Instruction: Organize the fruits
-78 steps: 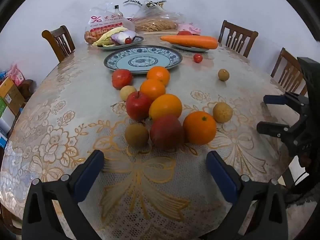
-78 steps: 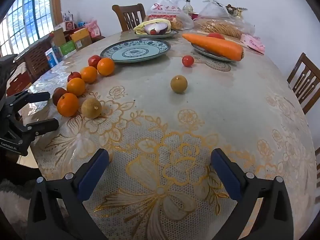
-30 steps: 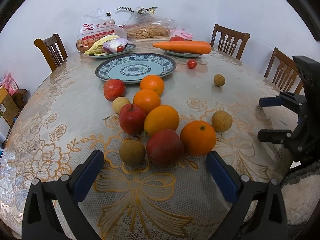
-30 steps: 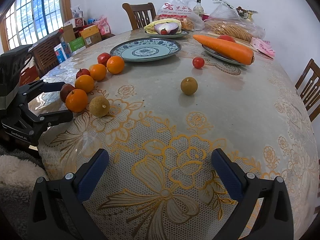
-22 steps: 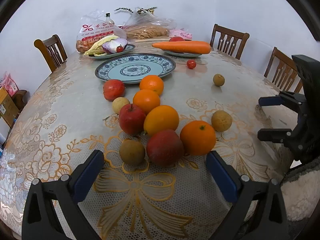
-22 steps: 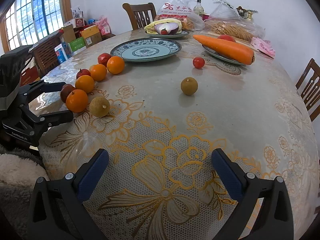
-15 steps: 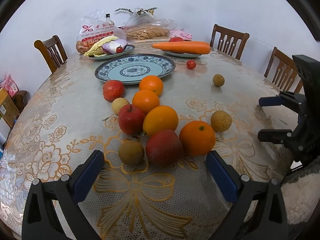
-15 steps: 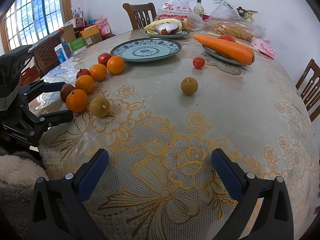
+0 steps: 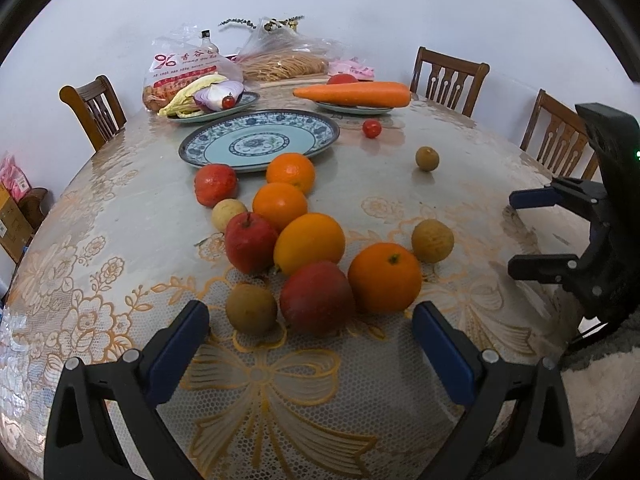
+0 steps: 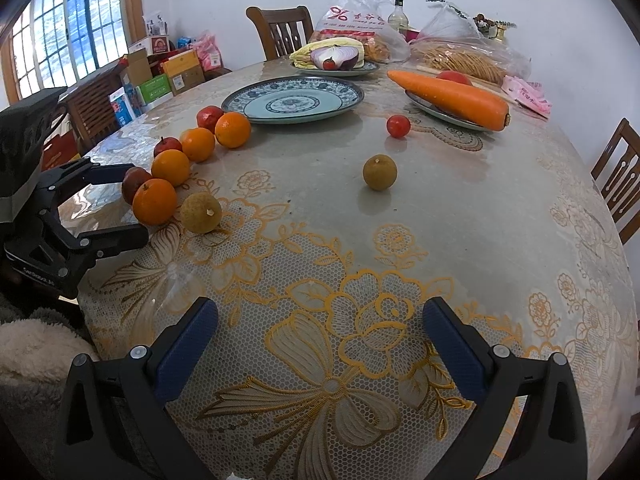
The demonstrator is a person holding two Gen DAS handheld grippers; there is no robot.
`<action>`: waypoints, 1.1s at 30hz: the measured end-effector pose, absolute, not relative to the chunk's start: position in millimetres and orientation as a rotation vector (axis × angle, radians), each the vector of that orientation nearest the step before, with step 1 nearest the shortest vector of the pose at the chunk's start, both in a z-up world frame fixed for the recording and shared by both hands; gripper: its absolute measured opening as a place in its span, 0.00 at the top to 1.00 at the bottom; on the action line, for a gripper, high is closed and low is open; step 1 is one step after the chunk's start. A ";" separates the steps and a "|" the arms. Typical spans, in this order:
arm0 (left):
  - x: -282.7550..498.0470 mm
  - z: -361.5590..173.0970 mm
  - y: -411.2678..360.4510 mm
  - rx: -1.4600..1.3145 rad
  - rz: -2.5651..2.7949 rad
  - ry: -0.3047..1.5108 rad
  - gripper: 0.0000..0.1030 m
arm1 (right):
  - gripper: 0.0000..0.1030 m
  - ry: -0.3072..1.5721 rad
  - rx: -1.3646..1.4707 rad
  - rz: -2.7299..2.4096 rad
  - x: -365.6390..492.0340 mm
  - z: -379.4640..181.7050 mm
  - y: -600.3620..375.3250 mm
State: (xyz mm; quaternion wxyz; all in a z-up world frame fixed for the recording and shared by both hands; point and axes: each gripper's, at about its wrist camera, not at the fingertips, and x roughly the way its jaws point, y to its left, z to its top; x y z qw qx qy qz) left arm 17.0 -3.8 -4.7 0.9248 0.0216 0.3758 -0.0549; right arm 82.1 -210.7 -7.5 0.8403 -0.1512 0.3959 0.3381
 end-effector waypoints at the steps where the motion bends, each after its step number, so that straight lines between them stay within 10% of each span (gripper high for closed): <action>1: 16.9 -4.8 -3.8 0.045 -0.113 0.771 0.00 | 0.00 0.837 -0.320 0.714 82.1 -7.5 -210.5; 33: 16.6 -4.4 -5.7 0.049 -0.134 0.762 0.00 | 0.00 0.835 -0.318 0.721 81.4 -6.9 -209.8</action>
